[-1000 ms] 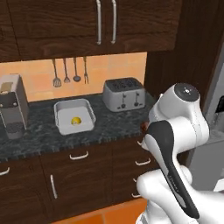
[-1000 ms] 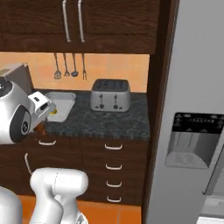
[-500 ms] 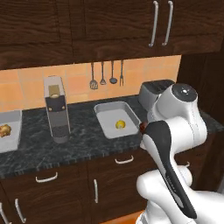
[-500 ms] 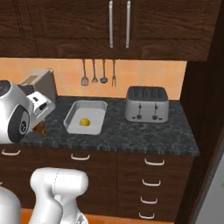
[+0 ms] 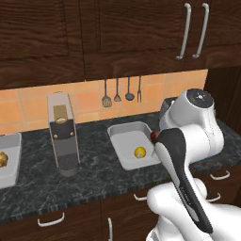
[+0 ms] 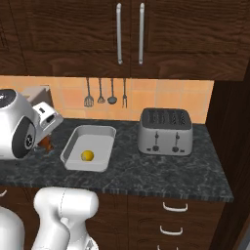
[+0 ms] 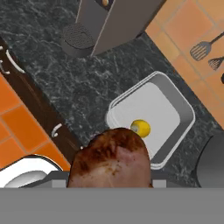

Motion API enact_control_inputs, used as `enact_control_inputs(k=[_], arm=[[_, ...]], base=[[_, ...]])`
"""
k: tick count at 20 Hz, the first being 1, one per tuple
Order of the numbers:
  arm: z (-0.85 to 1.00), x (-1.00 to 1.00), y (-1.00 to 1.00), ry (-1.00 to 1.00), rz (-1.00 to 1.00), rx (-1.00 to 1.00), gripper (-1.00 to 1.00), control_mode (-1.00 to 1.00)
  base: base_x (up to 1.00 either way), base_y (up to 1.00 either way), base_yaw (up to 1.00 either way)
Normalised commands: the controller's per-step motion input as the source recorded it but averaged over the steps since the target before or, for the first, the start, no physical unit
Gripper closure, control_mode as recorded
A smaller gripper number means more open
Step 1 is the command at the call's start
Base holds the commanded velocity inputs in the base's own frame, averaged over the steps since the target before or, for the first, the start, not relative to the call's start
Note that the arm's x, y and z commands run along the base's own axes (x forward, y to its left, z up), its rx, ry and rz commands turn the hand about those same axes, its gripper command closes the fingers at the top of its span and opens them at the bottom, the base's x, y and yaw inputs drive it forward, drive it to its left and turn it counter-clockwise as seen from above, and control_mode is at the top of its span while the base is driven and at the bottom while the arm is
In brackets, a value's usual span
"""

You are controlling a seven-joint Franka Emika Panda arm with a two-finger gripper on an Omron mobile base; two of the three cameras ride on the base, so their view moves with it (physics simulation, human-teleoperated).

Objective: Place one lemon and one chicken drumstick in each tupperware on the nearby counter, to pack two identical lunches.

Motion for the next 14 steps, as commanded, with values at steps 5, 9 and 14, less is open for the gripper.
enact_control_inputs(k=[5,9,14], arm=[[-0.48,0.41,-0.31,0.2,0.01,0.17,1.0,-1.0],[-0.86,1.0,-0.39,0.25,0.0,0.12,1.0,-1.0],[-0.64,1.0,-0.02,0.25,0.01,0.0,1.0,-1.0]], base=[[0.0,0.0,0.0],[0.0,0.0,0.0],[0.0,0.0,0.0]])
